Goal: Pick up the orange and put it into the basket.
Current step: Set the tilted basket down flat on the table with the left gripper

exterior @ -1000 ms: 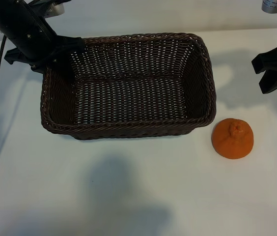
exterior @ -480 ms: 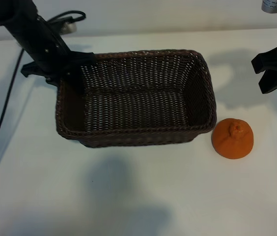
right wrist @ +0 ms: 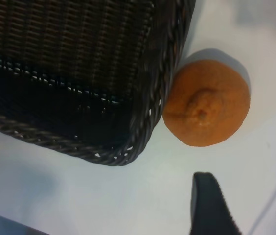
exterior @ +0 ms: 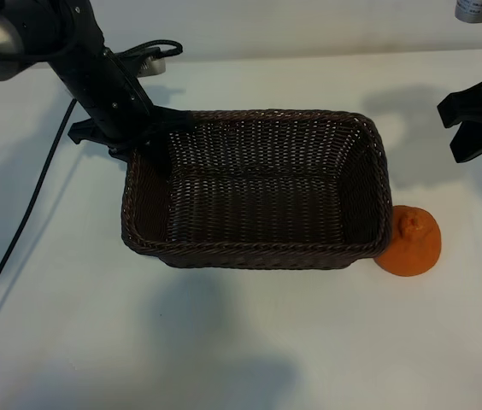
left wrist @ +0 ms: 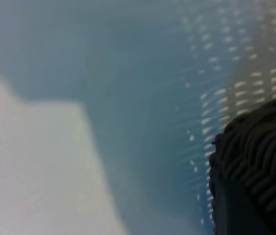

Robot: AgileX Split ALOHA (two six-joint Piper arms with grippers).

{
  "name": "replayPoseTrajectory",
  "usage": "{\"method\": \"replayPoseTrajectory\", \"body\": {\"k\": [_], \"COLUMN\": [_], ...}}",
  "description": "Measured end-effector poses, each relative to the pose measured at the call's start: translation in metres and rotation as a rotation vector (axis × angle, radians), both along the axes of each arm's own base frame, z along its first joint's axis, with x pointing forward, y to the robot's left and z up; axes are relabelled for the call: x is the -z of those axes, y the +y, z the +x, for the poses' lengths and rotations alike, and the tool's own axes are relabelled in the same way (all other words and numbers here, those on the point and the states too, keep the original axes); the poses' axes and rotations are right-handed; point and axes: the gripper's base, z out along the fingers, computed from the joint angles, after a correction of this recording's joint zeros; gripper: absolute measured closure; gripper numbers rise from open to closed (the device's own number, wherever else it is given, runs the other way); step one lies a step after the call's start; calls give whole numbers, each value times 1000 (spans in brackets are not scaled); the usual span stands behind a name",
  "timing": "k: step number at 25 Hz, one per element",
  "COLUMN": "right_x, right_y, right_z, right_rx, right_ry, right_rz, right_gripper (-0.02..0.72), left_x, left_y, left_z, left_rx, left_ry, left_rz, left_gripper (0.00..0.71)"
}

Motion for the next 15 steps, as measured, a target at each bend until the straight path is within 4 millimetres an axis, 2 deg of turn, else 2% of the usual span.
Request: {"method": "replayPoseTrajectory", "body": {"k": [15], "right_x": [0], "right_y": [0], "right_z": [0], "right_rx": [0], "right_ry": [0], "right_rz": [0], "right_gripper": [341], "left_x": [0], "left_y": [0], "left_z": [3], "left_rx": [-10], "left_ry": [-33], "left_rz": [0], "left_gripper": [503]}}
